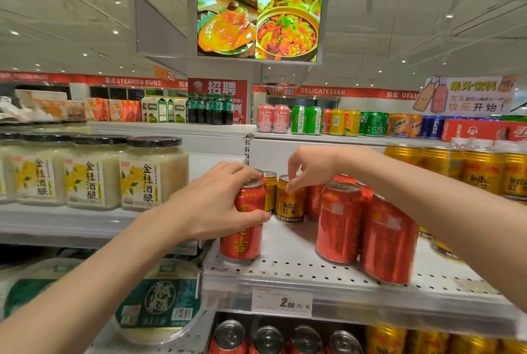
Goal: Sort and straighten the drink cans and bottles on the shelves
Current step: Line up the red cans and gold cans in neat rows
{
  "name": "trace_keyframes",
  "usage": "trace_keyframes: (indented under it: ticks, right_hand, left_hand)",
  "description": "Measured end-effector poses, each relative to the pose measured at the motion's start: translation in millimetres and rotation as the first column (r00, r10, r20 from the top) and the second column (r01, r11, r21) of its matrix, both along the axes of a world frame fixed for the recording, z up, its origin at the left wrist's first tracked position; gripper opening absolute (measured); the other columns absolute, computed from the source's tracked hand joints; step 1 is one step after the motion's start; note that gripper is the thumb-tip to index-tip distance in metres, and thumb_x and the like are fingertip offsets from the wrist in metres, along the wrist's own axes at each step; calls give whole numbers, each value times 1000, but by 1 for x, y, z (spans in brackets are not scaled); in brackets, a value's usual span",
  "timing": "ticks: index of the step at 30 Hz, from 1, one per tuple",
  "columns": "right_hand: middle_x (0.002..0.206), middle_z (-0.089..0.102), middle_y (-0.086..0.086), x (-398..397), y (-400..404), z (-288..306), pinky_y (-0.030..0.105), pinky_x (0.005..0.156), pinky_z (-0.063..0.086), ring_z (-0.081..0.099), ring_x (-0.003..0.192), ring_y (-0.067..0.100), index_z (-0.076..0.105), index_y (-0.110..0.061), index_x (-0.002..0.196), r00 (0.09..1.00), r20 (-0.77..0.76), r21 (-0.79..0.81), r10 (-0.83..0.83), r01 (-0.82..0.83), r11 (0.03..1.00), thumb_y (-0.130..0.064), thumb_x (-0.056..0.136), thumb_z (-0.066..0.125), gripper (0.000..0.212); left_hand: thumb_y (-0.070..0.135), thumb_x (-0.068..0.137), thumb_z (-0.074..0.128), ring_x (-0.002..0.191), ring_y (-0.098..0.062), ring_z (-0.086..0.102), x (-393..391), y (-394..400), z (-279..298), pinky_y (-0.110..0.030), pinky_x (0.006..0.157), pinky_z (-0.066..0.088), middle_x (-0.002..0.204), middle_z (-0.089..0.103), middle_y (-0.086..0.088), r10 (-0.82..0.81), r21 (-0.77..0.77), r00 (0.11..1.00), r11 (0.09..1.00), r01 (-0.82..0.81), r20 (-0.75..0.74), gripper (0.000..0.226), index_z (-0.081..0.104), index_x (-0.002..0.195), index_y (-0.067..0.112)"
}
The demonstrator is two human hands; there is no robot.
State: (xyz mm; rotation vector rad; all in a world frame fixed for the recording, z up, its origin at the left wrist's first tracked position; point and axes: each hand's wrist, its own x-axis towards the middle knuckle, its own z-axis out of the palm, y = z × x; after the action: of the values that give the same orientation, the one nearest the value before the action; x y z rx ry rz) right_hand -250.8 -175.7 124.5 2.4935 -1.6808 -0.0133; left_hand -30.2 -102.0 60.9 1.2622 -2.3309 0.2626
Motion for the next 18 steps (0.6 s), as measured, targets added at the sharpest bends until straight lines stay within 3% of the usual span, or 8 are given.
trace_keyframes:
  ticks: [3, 7, 11, 15, 18]
  right_hand:
    - [111, 68, 0, 4, -12, -3, 39, 91, 55, 64, 106, 25, 61, -31, 86, 1000, -11, 9, 5, -5, 1000, -50, 81, 78, 26]
    - [113, 68, 2, 6, -14, -5, 32, 78, 51, 62, 99, 23, 61, -26, 91, 1000, -12, 12, 12, -12, 1000, -43, 80, 82, 30]
    - [95, 68, -3, 3, -10, -5, 26, 61, 43, 59, 78, 14, 61, -26, 81, 998, 37, 24, 44, -45, 999, -40, 78, 84, 27]
    - [84, 66, -6, 0, 1, -2, 27, 60, 44, 60, 77, 15, 63, -26, 82, 991, 95, 7, 90, -91, 996, -41, 79, 83, 26]
    - [89, 65, -5, -3, 16, 7, 30, 64, 46, 62, 84, 17, 60, -26, 84, 976, 189, -37, 112, -107, 994, -41, 82, 80, 24]
  left_hand:
    - [77, 79, 53, 130, -4, 36, 0, -1, -1, -40, 109, 42, 142, 44, 15, 0, -11, 1000, 1000, 0, -1, 78, 38, 144, 36]
    - [76, 79, 53, 130, -3, 36, 0, -1, -4, -40, 107, 43, 141, 44, 16, -5, -37, 1000, 999, 4, -20, 77, 39, 143, 36]
    - [77, 79, 52, 130, -3, 37, 0, 0, -5, -39, 107, 43, 141, 45, 17, -10, -60, 999, 998, 8, -33, 76, 38, 143, 37]
    - [77, 80, 49, 131, -2, 37, -1, 3, -6, -39, 105, 45, 141, 45, 18, 6, -99, 1000, 995, -9, -24, 74, 38, 142, 38]
    - [78, 81, 47, 130, -4, 37, -1, 6, -7, -36, 103, 45, 139, 46, 17, 23, -138, 1000, 990, -25, -15, 73, 39, 141, 38]
